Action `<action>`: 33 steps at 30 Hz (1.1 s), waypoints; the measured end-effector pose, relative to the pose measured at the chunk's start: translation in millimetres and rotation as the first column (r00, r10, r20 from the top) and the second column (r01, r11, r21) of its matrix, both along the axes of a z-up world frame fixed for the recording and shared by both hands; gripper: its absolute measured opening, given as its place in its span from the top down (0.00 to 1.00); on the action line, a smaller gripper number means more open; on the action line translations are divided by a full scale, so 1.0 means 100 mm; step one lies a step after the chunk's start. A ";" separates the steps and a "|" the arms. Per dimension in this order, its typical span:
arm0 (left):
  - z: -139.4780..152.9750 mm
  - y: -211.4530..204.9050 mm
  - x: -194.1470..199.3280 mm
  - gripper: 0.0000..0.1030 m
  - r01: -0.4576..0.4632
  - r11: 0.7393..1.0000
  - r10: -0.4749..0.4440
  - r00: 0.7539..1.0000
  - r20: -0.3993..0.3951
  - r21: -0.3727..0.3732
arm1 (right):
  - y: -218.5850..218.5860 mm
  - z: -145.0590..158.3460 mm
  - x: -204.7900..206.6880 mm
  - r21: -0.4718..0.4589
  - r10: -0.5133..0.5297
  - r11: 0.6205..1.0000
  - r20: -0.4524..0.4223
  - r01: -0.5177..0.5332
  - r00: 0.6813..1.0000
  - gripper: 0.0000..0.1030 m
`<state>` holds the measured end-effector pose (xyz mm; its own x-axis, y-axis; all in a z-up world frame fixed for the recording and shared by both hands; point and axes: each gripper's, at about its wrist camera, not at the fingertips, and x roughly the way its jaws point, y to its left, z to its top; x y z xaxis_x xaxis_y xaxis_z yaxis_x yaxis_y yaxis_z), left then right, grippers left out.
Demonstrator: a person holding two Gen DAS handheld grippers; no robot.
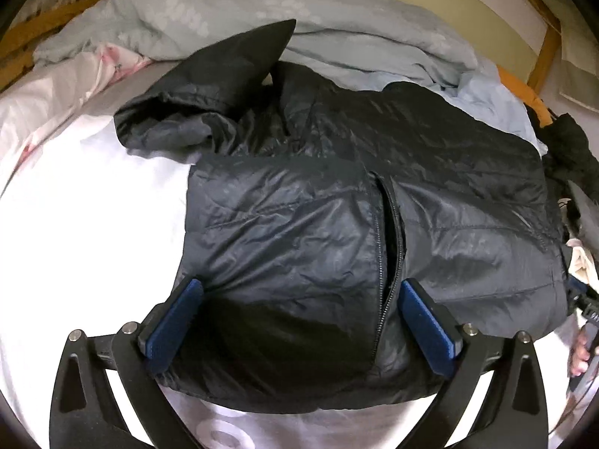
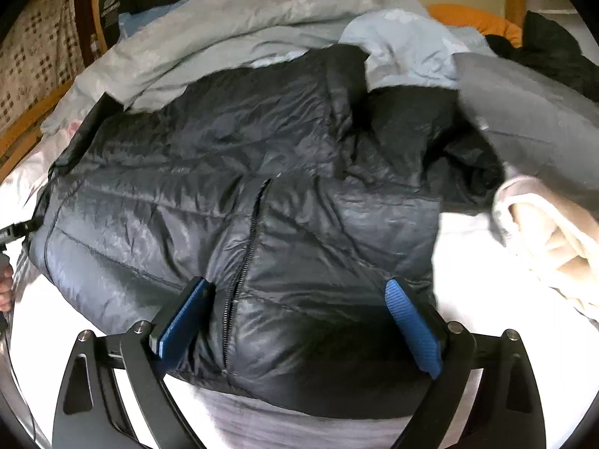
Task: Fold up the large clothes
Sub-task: 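Smooth the jacket front with both grippers, pressing toward the hem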
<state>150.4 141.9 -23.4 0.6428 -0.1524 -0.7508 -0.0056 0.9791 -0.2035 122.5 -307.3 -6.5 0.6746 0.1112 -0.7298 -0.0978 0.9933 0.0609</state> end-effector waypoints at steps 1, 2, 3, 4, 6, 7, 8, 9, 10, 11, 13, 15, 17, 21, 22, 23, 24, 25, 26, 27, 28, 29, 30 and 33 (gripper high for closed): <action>0.02 -0.01 -0.02 0.01 -0.005 1.000 0.005 1.000 0.011 0.004 | -0.03 0.04 -0.02 0.009 -0.011 1.000 0.014 0.011 1.000 0.07; 0.07 -0.02 -0.06 0.01 -0.009 1.000 0.008 0.999 0.033 0.005 | -0.06 0.08 -0.05 0.021 -0.020 1.000 0.030 0.019 0.999 0.08; 0.12 -0.02 -0.10 0.01 -0.008 1.000 0.008 0.998 0.056 0.003 | -0.09 0.12 -0.08 0.031 -0.024 0.999 0.043 0.023 0.999 0.07; 0.19 -0.03 -0.14 0.01 0.000 1.000 0.001 0.996 0.090 -0.001 | -0.12 0.17 -0.11 0.039 -0.032 0.999 0.059 0.030 0.998 0.07; 0.30 -0.07 -0.22 0.01 0.012 1.000 -0.014 0.989 0.149 0.012 | -0.15 0.27 -0.18 0.044 -0.050 0.998 0.094 0.046 0.994 0.07; 0.34 -0.09 -0.27 0.01 0.016 1.000 -0.020 0.984 0.177 0.023 | -0.16 0.30 -0.20 0.044 -0.052 0.998 0.105 0.048 0.993 0.07; 0.38 -0.12 -0.30 0.01 0.026 0.999 -0.031 0.980 0.198 0.028 | -0.17 0.35 -0.23 0.043 -0.054 0.998 0.122 0.049 0.991 0.07; 0.41 -0.15 -0.34 0.01 0.041 0.999 -0.047 0.975 0.215 0.034 | -0.17 0.37 -0.25 0.043 -0.056 0.998 0.132 0.050 0.990 0.07; 0.42 -0.19 -0.35 0.01 0.053 0.998 -0.061 0.973 0.224 0.038 | -0.16 0.39 -0.26 0.041 -0.055 0.998 0.140 0.050 0.989 0.07; 0.43 -0.21 -0.37 0.01 0.064 0.997 -0.072 0.971 0.229 0.043 | -0.15 0.41 -0.27 0.039 -0.053 0.998 0.144 0.048 0.988 0.07; 0.42 -0.29 -0.38 0.01 0.083 0.995 -0.094 0.970 0.224 0.060 | -0.13 0.40 -0.27 0.035 -0.047 0.998 0.137 0.043 0.989 0.07; 0.37 -0.36 -0.37 0.01 0.093 0.992 -0.108 0.972 0.207 0.081 | -0.09 0.35 -0.26 0.029 -0.040 0.999 0.119 0.037 0.992 0.07; 0.27 -0.43 -0.32 0.01 0.099 0.990 -0.116 0.978 0.174 0.104 | -0.06 0.29 -0.24 0.020 -0.021 1.000 0.096 0.019 0.995 0.07; 0.03 -0.49 -0.18 0.00 0.097 0.982 -0.113 0.989 0.092 0.164 | 0.06 0.09 -0.14 -0.090 -0.019 0.996 0.024 0.021 1.000 0.07; 0.00 -0.51 -0.15 0.00 0.101 0.981 -0.115 0.991 0.074 0.166 | 0.09 0.01 -0.10 -0.132 -0.026 0.991 -0.006 0.025 1.000 0.06; -0.01 -0.53 -0.13 0.00 0.105 0.979 -0.117 0.991 0.060 0.175 | 0.10 -0.02 -0.08 -0.146 -0.034 0.989 -0.014 0.032 0.999 0.02; -0.02 -0.55 -0.15 0.00 0.104 0.977 -0.117 0.991 0.062 0.187 | 0.10 -0.04 -0.08 -0.145 -0.041 0.989 -0.009 0.039 0.999 0.02; -0.02 -0.56 -0.16 0.00 0.101 0.975 -0.116 0.991 0.066 0.199 | 0.11 -0.05 -0.07 -0.145 -0.044 0.989 -0.007 0.043 0.999 0.02; -0.02 -0.58 -0.17 0.00 0.100 0.973 -0.117 0.991 0.070 0.207 | 0.11 -0.05 -0.06 -0.149 -0.042 0.988 -0.008 0.040 0.999 0.02; 0.00 -0.58 -0.18 0.00 0.095 0.973 -0.114 0.990 0.078 0.212 | 0.11 -0.05 -0.07 -0.150 -0.041 0.988 -0.003 0.040 0.999 0.02; 0.03 -0.58 -0.21 0.00 0.083 0.973 -0.106 0.990 0.093 0.217 | 0.11 -0.04 -0.07 -0.149 -0.045 0.988 0.005 0.045 0.999 0.02; 0.07 -0.59 -0.24 0.01 0.067 0.973 -0.095 0.989 0.116 0.222 | 0.09 -0.01 -0.09 -0.142 -0.055 0.988 0.021 0.058 0.998 0.02; 0.12 -0.60 -0.28 0.01 0.056 0.972 -0.090 0.985 0.144 0.227 | 0.09 0.01 -0.11 -0.135 -0.062 0.989 0.033 0.066 0.998 0.02; 0.36 -0.78 -0.56 0.01 0.073 0.953 -0.156 0.950 0.271 0.295 | 0.06 0.16 -0.19 -0.111 -0.074 0.990 0.101 0.085 0.992 0.02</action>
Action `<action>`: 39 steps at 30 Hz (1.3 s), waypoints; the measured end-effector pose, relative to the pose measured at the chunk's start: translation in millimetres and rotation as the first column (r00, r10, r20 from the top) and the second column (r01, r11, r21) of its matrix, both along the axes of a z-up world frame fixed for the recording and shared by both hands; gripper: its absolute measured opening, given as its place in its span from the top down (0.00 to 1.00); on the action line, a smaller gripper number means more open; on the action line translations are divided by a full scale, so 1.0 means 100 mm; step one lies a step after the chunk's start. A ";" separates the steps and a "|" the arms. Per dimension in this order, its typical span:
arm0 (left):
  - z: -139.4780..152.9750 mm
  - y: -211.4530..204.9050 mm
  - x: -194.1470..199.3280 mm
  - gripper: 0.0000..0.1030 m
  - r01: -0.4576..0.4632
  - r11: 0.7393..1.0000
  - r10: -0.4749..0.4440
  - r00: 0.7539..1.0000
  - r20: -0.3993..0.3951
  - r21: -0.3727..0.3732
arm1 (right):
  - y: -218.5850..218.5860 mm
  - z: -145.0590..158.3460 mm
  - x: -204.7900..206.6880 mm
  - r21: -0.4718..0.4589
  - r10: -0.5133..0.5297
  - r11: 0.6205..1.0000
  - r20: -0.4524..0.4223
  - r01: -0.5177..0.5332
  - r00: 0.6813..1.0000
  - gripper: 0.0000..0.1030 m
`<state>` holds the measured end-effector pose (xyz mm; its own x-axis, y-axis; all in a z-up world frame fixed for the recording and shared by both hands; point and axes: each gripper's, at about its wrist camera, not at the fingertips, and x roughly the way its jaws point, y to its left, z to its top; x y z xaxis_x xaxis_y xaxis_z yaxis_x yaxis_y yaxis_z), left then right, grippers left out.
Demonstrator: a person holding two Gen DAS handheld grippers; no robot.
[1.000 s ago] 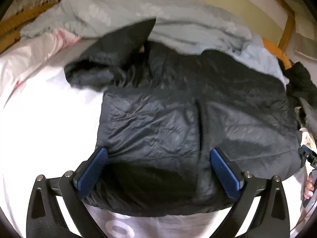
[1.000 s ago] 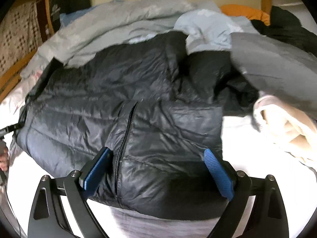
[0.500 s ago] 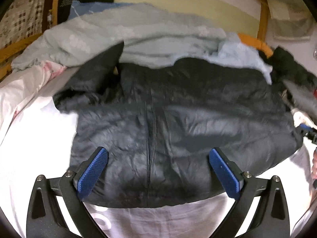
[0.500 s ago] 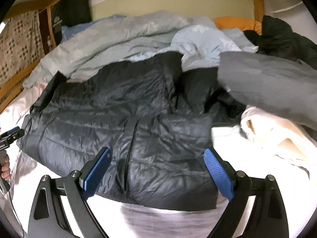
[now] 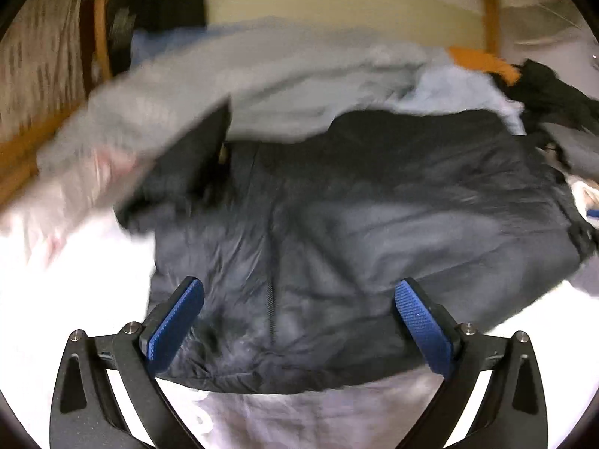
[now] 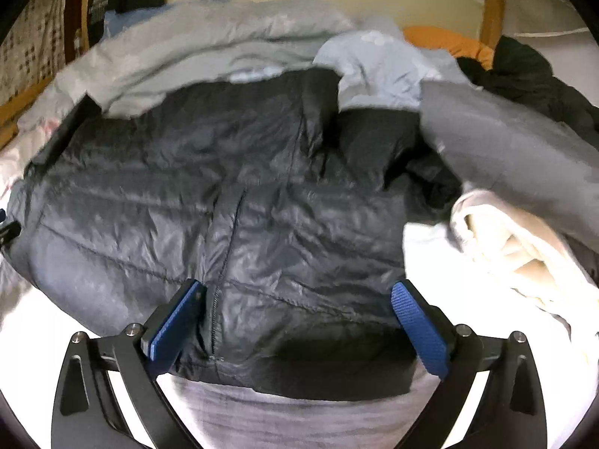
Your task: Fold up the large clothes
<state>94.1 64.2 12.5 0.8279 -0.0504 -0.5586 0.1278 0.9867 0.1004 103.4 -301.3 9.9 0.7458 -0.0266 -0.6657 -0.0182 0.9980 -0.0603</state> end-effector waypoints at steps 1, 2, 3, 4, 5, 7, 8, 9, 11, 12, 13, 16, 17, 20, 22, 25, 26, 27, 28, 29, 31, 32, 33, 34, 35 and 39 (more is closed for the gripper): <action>0.07 -0.08 -0.11 0.01 0.025 1.000 -0.025 0.998 0.050 0.014 | -0.01 0.05 -0.03 0.006 0.003 1.000 0.024 -0.003 1.000 0.02; 0.13 -0.15 -0.21 0.01 0.059 0.998 -0.060 0.994 0.089 0.016 | -0.02 0.12 -0.07 0.014 0.009 1.000 0.051 -0.010 0.999 0.02; 0.18 -0.24 -0.28 0.01 0.096 0.995 -0.096 0.989 0.114 0.007 | -0.01 0.17 -0.08 0.020 0.013 1.000 0.064 -0.014 0.998 0.02; 0.22 -0.32 -0.33 0.01 0.133 0.991 -0.129 0.983 0.127 -0.019 | 0.00 0.21 -0.10 0.027 0.017 0.999 0.075 -0.019 0.997 0.02; 0.24 -0.42 -0.35 0.01 0.169 0.984 -0.161 0.978 0.131 -0.053 | 0.00 0.23 -0.11 0.031 0.019 0.999 0.081 -0.021 0.997 0.02; 0.25 -0.61 -0.29 0.01 0.208 0.975 -0.199 0.973 0.119 -0.074 | 0.04 0.26 -0.13 0.025 0.024 0.999 0.089 -0.026 0.996 0.02; 0.22 -0.69 -0.24 0.01 0.207 0.976 -0.199 0.974 0.111 -0.061 | 0.06 0.26 -0.13 0.017 0.026 0.999 0.091 -0.028 0.996 0.02; 0.19 -0.76 -0.19 0.01 0.190 0.981 -0.184 0.977 0.105 -0.046 | 0.09 0.27 -0.14 0.014 0.029 0.999 0.092 -0.030 0.995 0.02; 0.07 -0.81 -0.03 0.01 0.158 0.986 -0.155 0.985 0.071 -0.046 | 0.11 0.26 -0.13 0.011 0.039 0.999 0.087 -0.040 0.995 0.02; -0.02 -0.81 0.03 0.01 0.145 0.988 -0.143 0.989 0.042 -0.044 | 0.11 0.27 -0.16 0.008 0.042 0.999 0.086 -0.043 0.995 0.02; -0.10 -0.81 0.09 0.02 0.130 0.991 -0.129 0.992 0.013 -0.035 | 0.11 0.27 -0.18 0.005 0.044 0.999 0.085 -0.045 0.995 0.02; -0.31 -0.78 0.24 0.03 0.128 0.991 -0.130 0.986 -0.102 -0.029 | 0.12 0.26 -0.17 0.003 0.054 0.999 0.083 -0.054 0.995 0.02; -0.33 -0.80 0.24 0.03 0.122 0.992 -0.124 0.986 -0.115 -0.024 | 0.13 0.27 -0.18 0.006 0.061 0.998 0.083 -0.061 0.995 0.02; -0.43 -0.82 0.30 0.01 0.099 0.995 -0.097 0.982 -0.162 0.004 | 0.15 0.27 -0.20 -0.001 0.065 0.998 0.092 -0.066 0.994 0.02; -0.46 -0.84 0.33 0.01 0.105 0.994 -0.102 0.978 -0.180 0.005 | 0.17 0.27 -0.21 0.002 0.077 0.997 0.093 -0.078 0.993 0.02; -0.46 -0.79 0.35 0.01 0.111 0.993 -0.115 0.974 -0.196 -0.031 | 0.26 0.31 -0.26 0.029 0.146 0.988 0.088 -0.149 0.985 0.07; -0.46 -0.79 0.36 0.01 0.112 0.993 -0.117 0.973 -0.200 -0.040 | 0.30 0.35 -0.30 0.041 0.194 0.979 0.094 -0.198 0.977 0.18; -0.47 -0.78 0.37 0.01 0.113 0.992 -0.121 0.972 -0.202 -0.050 | 0.33 0.39 -0.34 0.054 0.230 0.970 0.102 -0.236 0.968 0.31; -0.46 -0.77 0.37 0.01 0.114 0.992 -0.123 0.971 -0.203 -0.055 | 0.36 0.43 -0.38 0.067 0.259 0.961 0.111 -0.267 0.960 0.40; -0.46 -0.77 0.37 0.01 0.113 0.992 -0.122 0.972 -0.203 -0.057 | 0.40 0.48 -0.41 0.088 0.282 0.952 0.119 -0.293 0.952 0.56; -0.47 -0.79 0.37 0.01 0.111 0.992 -0.120 0.973 -0.199 -0.052 | 0.49 0.52 -0.37 0.151 0.308 0.935 0.097 -0.319 0.947 0.71; -0.47 -0.79 0.37 0.01 0.111 0.993 -0.119 0.973 -0.198 -0.050 | 0.55 0.51 -0.31 0.203 0.328 0.920 0.066 -0.334 0.942 0.80; -0.46 -0.79 0.36 0.01 0.111 0.993 -0.119 0.973 -0.197 -0.050 | 0.60 0.50 -0.26 0.237 0.335 0.912 0.038 -0.334 0.941 0.84; -0.46 -0.79 0.36 0.01 0.111 0.993 -0.118 0.973 -0.197 -0.051 | 0.69 0.48 -0.17 0.268 0.338 0.906 0.002 -0.327 0.941 0.84; -0.47 -0.79 0.37 0.01 0.110 0.993 -0.118 0.973 -0.197 -0.050 | 0.80 0.46 -0.09 0.283 0.343 0.904 -0.029 -0.321 0.939 0.84; -0.47 -0.78 0.37 0.01 0.109 0.992 -0.119 0.973 -0.199 -0.058 | 1.14 0.33 0.20 0.293 0.360 0.900 -0.082 -0.323 0.929 0.84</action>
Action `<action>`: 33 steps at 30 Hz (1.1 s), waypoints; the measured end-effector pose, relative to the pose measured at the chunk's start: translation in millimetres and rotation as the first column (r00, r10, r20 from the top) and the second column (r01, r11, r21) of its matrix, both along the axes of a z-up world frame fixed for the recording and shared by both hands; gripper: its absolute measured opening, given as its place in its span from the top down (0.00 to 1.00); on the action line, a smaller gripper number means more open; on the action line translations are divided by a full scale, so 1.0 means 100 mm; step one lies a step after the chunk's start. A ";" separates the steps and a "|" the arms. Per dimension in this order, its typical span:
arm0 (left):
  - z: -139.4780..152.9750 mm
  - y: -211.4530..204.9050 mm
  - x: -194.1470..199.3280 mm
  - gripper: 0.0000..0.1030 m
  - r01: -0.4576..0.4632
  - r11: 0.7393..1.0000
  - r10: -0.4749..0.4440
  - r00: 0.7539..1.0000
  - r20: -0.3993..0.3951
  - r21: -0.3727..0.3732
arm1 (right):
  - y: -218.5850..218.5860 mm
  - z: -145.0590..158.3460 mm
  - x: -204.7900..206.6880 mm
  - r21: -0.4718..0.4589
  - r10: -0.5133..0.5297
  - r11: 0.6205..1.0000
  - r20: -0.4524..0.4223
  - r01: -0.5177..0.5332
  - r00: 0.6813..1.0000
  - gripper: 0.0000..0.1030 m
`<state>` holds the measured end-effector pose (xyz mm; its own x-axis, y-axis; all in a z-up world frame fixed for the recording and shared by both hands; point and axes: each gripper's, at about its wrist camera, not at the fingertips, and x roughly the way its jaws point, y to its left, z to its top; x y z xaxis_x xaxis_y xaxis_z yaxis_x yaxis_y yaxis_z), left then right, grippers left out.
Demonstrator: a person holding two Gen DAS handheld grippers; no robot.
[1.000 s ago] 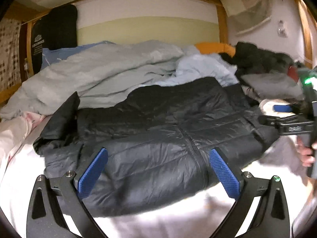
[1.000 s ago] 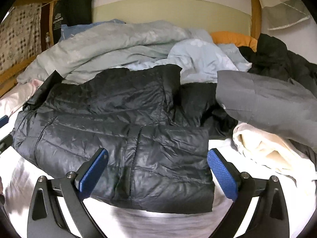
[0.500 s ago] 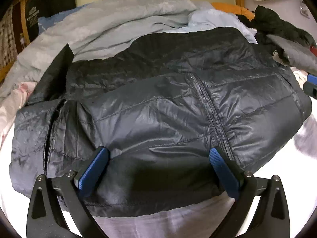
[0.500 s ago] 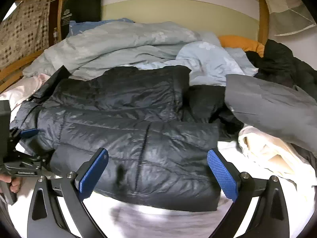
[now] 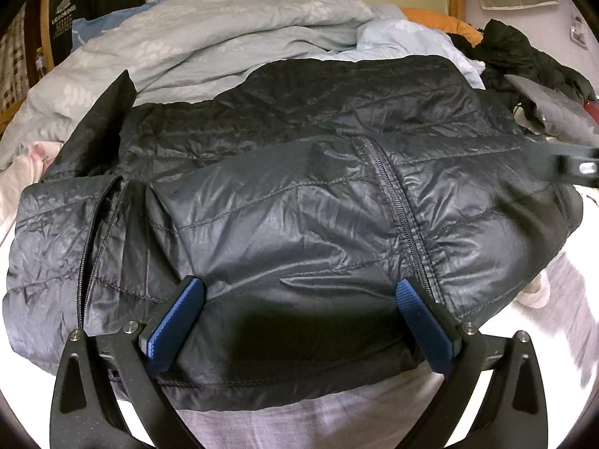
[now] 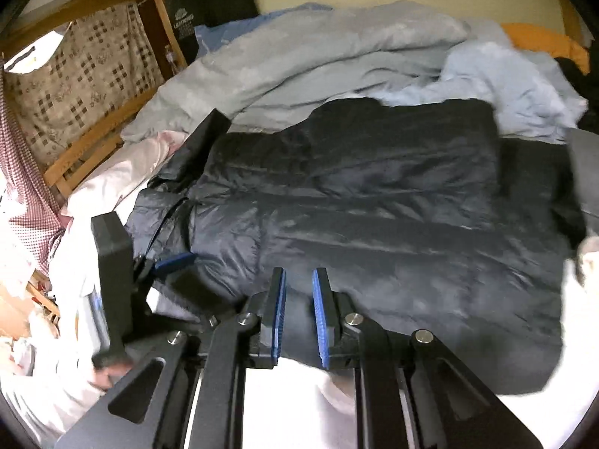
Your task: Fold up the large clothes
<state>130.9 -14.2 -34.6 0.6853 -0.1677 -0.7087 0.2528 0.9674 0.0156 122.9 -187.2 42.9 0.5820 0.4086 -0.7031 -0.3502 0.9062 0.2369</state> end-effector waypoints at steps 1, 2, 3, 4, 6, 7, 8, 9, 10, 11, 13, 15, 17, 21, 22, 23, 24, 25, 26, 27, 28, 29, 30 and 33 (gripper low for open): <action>0.00 0.00 0.00 0.00 0.000 1.000 0.000 1.000 0.000 0.000 | 0.10 -0.06 0.09 0.003 0.008 1.000 -0.029 -0.007 1.000 0.84; 0.00 0.00 0.00 0.00 0.000 1.000 0.000 1.000 0.000 0.000 | 0.18 -0.12 0.15 0.010 0.014 1.000 -0.053 -0.014 0.999 0.84; 0.00 0.00 0.00 0.00 0.000 1.000 0.000 1.000 0.000 -0.001 | 0.26 -0.19 0.22 0.017 0.019 1.000 -0.086 -0.018 0.996 0.84; 0.00 0.00 0.00 0.00 -0.001 1.000 0.001 1.000 0.000 0.000 | 0.32 -0.24 0.28 0.016 0.017 1.000 -0.116 -0.016 0.993 0.84; 0.01 0.00 -0.01 0.00 -0.002 1.000 0.002 1.000 0.005 0.006 | 0.42 -0.34 0.36 0.003 0.012 1.000 -0.142 -0.012 0.990 0.84; 0.01 0.00 -0.01 0.00 -0.004 1.000 0.004 1.000 0.005 0.006 | 0.46 -0.39 0.39 -0.016 0.000 1.000 -0.149 -0.003 0.989 0.84; 0.01 0.01 -0.01 0.00 -0.007 1.000 0.007 1.000 0.005 0.006 | 0.48 -0.46 0.44 -0.045 -0.024 0.999 -0.159 0.017 0.987 0.84; 0.01 0.01 0.00 0.01 -0.012 1.000 0.012 1.000 0.003 0.009 | 0.49 -0.52 0.48 -0.055 -0.034 0.998 -0.164 0.025 0.986 0.85; 0.01 0.00 0.00 0.01 -0.015 1.000 0.015 1.000 0.003 0.015 | 0.51 -0.59 0.51 -0.064 -0.041 0.997 -0.172 0.031 0.984 0.85; 0.00 0.00 0.00 0.01 -0.017 1.000 0.017 1.000 0.004 0.020 | 0.54 -0.63 0.54 -0.078 -0.051 0.996 -0.180 0.038 0.982 0.85; 0.00 0.00 -0.01 0.01 -0.021 0.999 0.021 1.000 0.005 0.027 | 0.58 -0.66 0.58 -0.105 -0.067 0.993 -0.198 0.047 0.978 0.85; 0.00 0.01 0.00 0.00 -0.022 1.000 0.022 1.000 0.003 0.020 | 0.63 -0.61 0.63 -0.125 -0.078 0.991 -0.206 0.053 0.975 0.85; 0.01 0.03 0.00 0.00 -0.022 1.000 0.022 1.000 0.002 0.009 | 0.64 -0.50 0.70 -0.095 -0.088 0.993 -0.190 0.071 0.978 0.85; 0.01 0.03 -0.01 0.00 -0.024 1.000 0.024 1.000 0.005 0.012 | 0.62 -0.56 0.88 -0.105 -0.121 0.990 -0.236 0.098 0.964 0.85; 0.01 0.02 -0.01 0.00 -0.027 0.999 0.026 1.000 0.008 0.020 | 0.64 -0.67 0.93 -0.117 -0.125 0.988 -0.273 0.096 0.954 0.85; 0.01 0.01 -0.01 0.00 -0.030 0.999 0.030 1.000 0.009 0.027 | 0.64 -0.72 0.96 -0.115 -0.125 0.989 -0.283 0.096 0.951 0.85; 0.00 0.01 -0.01 0.00 -0.031 0.999 0.031 1.000 0.007 0.027 | 0.65 -0.73 0.96 -0.116 -0.123 0.989 -0.284 0.094 0.951 0.85; 0.00 0.01 -0.01 0.00 -0.031 0.999 0.031 1.000 0.005 0.021 | 0.65 -0.72 0.99 -0.120 -0.122 0.989 -0.294 0.090 0.948 0.85; 0.00 0.02 -0.01 0.00 -0.031 0.999 0.031 1.000 0.003 0.015 | 0.64 -0.70 1.02 -0.111 -0.126 0.989 -0.313 0.095 0.941 0.85; 0.00 0.03 -0.01 0.00 -0.032 0.999 0.032 0.999 0.001 0.011 | 0.63 -0.68 1.05 -0.091 -0.130 0.990 -0.324 0.106 0.937 0.85; 0.00 0.03 -0.01 0.00 -0.033 0.999 0.033 0.999 0.002 0.009 | 0.59 -0.64 1.10 -0.061 -0.141 0.990 -0.327 0.128 0.935 0.85; 0.00 0.03 -0.01 0.00 -0.033 0.999 0.033 0.999 0.003 0.008 | 0.55 -0.61 1.14 -0.035 -0.150 0.989 -0.324 0.146 0.934 0.85; 0.01 0.02 -0.02 0.00 -0.033 0.999 0.033 0.999 0.004 0.009 | 0.52 -0.61 1.18 -0.021 -0.153 0.988 -0.324 0.155 0.934 0.85; 0.01 0.02 -0.02 0.00 -0.035 0.999 0.035 0.999 0.003 0.009 | 0.56 -0.77 1.28 -0.029 -0.139 0.990 -0.353 0.137 0.925 0.85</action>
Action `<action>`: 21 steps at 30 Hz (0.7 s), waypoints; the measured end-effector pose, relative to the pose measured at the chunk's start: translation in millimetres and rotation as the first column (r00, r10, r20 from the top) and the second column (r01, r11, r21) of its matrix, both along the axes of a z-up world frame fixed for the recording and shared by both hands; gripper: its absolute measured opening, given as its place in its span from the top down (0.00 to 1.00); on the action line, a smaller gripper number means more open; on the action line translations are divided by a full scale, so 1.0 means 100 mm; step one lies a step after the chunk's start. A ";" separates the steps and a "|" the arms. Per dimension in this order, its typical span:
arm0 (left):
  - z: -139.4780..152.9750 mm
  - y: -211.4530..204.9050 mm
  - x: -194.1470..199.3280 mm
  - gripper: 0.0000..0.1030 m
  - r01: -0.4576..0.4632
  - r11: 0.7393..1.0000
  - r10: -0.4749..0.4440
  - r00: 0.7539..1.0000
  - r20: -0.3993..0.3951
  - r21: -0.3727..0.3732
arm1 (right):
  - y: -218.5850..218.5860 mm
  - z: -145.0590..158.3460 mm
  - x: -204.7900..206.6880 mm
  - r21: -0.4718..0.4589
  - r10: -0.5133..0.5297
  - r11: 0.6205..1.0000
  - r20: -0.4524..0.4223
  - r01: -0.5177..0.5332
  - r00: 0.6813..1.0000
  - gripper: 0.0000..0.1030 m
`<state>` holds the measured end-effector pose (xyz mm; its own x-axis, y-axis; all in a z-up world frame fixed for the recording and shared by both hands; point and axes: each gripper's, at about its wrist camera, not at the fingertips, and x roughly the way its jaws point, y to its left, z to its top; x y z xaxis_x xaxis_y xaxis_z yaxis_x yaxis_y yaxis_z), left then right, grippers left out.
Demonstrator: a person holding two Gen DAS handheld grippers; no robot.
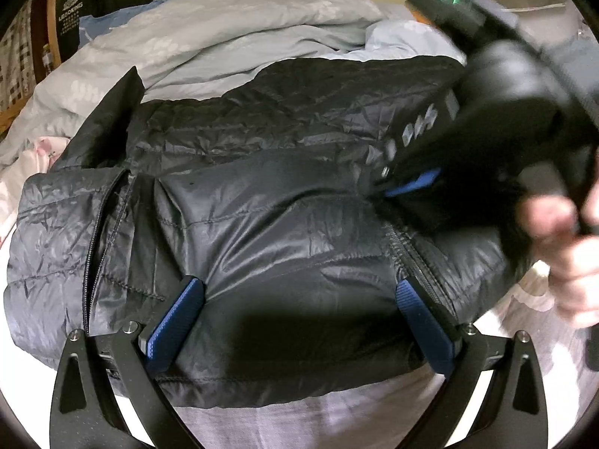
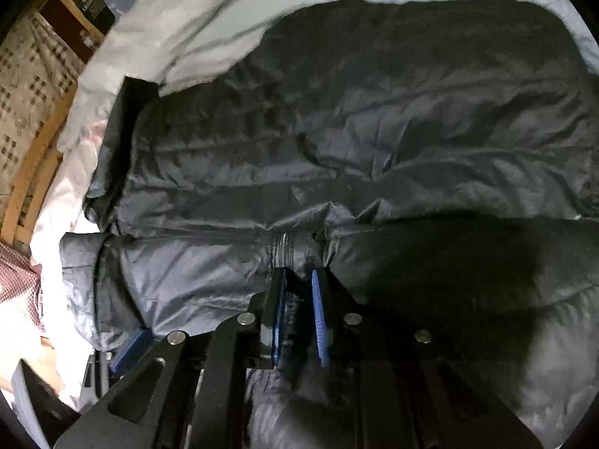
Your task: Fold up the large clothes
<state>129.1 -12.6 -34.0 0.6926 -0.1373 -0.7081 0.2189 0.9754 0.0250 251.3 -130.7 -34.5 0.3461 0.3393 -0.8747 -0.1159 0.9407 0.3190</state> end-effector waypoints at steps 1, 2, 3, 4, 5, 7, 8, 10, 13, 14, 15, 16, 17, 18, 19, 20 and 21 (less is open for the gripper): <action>0.00 0.00 0.00 0.00 0.000 1.000 0.000 1.000 -0.001 -0.001 | 0.00 -0.01 -0.02 0.001 -0.003 1.000 0.014 0.003 1.000 0.86; 0.00 0.00 -0.01 0.00 0.000 1.000 0.000 1.000 -0.002 -0.003 | 0.00 0.01 -0.04 -0.002 0.003 1.000 0.026 -0.003 1.000 0.86; 0.00 0.00 -0.01 0.00 0.000 1.000 0.000 1.000 -0.001 -0.004 | -0.01 0.03 -0.07 -0.002 0.011 1.000 0.034 -0.011 0.999 0.86; 0.01 0.00 -0.01 0.00 0.000 1.000 0.000 1.000 0.000 -0.003 | -0.04 0.06 -0.11 0.001 0.014 1.000 0.045 -0.014 0.999 0.86; 0.01 -0.01 -0.02 0.00 0.001 1.000 -0.001 1.000 0.000 -0.002 | -0.09 0.12 -0.19 0.013 0.010 1.000 0.066 -0.011 0.998 0.86; 0.02 0.00 -0.03 0.00 0.003 1.000 -0.003 1.000 0.002 -0.009 | -0.21 0.23 -0.36 0.008 0.006 1.000 0.107 -0.007 0.994 0.86; 0.02 0.02 -0.02 0.00 0.006 1.000 -0.006 1.000 0.002 -0.020 | -0.28 0.31 -0.50 -0.022 0.006 1.000 0.144 -0.003 0.990 0.86; 0.05 0.07 -0.01 0.01 0.041 0.997 -0.042 0.999 -0.009 -0.070 | -0.46 0.43 -0.76 -0.060 -0.001 0.998 0.211 0.014 0.977 0.86; 0.22 0.21 -0.04 0.02 0.094 0.987 -0.091 0.995 0.028 -0.129 | -0.83 0.62 -1.19 -0.063 -0.045 0.996 0.310 0.068 0.950 0.83; 0.32 0.26 -0.07 0.02 0.087 0.988 -0.080 0.995 0.063 -0.128 | -0.97 0.67 -1.36 -0.048 -0.057 0.996 0.334 0.078 0.941 0.83; 0.46 0.33 -0.13 0.02 0.073 0.989 -0.059 0.993 0.105 -0.130 | -1.09 0.70 -1.46 -0.036 -0.066 0.996 0.342 0.083 0.937 0.82; 0.58 0.39 -0.18 0.02 0.063 0.988 -0.044 0.990 0.136 -0.140 | -1.21 0.70 -1.58 -0.023 -0.076 0.996 0.348 0.090 0.934 0.82; 0.71 0.49 -0.26 0.02 0.056 0.986 -0.028 0.985 0.169 -0.160 | -1.32 0.69 -1.68 -0.012 -0.086 0.995 0.353 0.097 0.932 0.78; 0.83 0.58 -0.34 0.02 0.048 0.983 -0.012 0.981 0.195 -0.179 | -1.43 0.67 -1.79 -0.012 -0.098 0.994 0.357 0.109 0.929 0.69; 0.90 0.68 -0.44 0.02 0.042 0.982 -0.001 0.977 0.215 -0.185 | -1.53 0.64 -1.87 -0.033 -0.111 0.991 0.363 0.131 0.925 0.66; 0.94 0.75 -0.53 0.02 0.040 0.984 0.000 0.974 0.225 -0.173 | -1.56 0.61 -1.93 -0.059 -0.115 0.987 0.368 0.147 0.923 0.65; 0.94 0.80 -0.60 0.02 0.040 0.989 -0.008 0.975 0.220 -0.145 | -1.63 0.57 -2.00 -0.097 -0.106 0.984 0.374 0.152 0.921 0.65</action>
<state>68.9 67.6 60.4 0.8235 -0.2476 -0.5104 0.2476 0.9664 -0.0693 51.5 -293.9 22.5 0.6837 0.1695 -0.7098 -0.0780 0.9840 0.1599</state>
